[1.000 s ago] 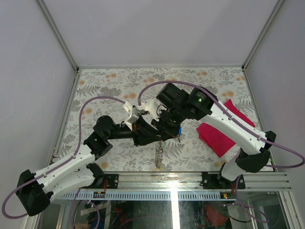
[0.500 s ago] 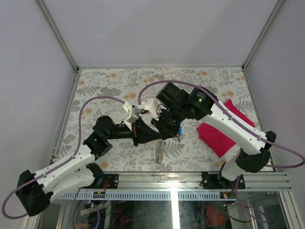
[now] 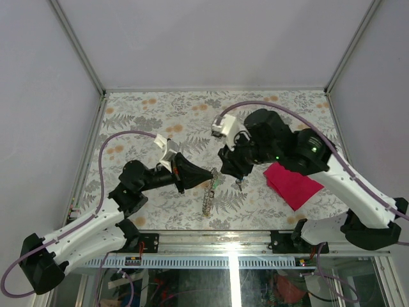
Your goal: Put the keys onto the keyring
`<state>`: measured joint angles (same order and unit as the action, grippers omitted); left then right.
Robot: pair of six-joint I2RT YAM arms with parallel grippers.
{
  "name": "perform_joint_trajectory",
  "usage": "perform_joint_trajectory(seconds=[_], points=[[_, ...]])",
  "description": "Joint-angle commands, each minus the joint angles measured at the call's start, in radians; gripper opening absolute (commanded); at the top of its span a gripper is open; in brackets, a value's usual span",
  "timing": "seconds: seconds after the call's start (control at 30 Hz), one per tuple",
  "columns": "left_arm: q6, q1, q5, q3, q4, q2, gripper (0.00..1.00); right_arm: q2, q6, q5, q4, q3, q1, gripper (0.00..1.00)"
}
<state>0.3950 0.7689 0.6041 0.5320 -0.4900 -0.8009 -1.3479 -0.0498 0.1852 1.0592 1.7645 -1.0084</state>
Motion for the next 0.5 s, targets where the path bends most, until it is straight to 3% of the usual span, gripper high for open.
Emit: perform_joint_trajectory(seconds=[0.0, 0.17, 0.47], points=[[0.060, -0.001, -0.094, -0.014, -0.180, 0.012, 0.00, 0.115, 0.090, -0.019, -0.223, -0.079, 0.094, 0.44], [0.125, -0.024, -0.169, -0.043, -0.286, 0.013, 0.00, 0.207, 0.265, 0.040, -0.429, -0.238, 0.213, 0.44], [0.251, -0.120, -0.180, -0.086, -0.521, -0.006, 0.00, 0.270, 0.640, 0.137, -0.749, -0.431, 0.234, 0.42]])
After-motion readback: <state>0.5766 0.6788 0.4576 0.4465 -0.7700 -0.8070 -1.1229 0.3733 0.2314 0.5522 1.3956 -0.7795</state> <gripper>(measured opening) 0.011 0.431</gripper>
